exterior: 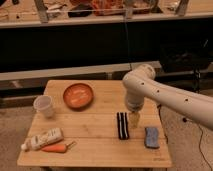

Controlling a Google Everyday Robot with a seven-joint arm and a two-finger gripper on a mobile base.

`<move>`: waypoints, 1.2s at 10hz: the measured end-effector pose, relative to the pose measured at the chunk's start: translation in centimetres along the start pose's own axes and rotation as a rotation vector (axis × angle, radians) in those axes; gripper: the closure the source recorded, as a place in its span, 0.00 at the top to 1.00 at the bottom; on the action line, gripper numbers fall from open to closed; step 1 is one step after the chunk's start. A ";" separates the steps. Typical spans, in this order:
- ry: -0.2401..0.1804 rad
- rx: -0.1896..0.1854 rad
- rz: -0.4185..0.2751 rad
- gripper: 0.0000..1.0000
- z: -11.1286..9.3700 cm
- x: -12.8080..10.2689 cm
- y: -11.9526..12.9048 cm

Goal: Move the arm in a circular motion

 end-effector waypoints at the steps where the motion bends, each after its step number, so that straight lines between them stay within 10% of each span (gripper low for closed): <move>1: 0.002 -0.003 -0.024 0.80 0.1 -1.0 0.1; 12: 0.052 -0.017 -0.224 0.80 0.2 -7.4 0.6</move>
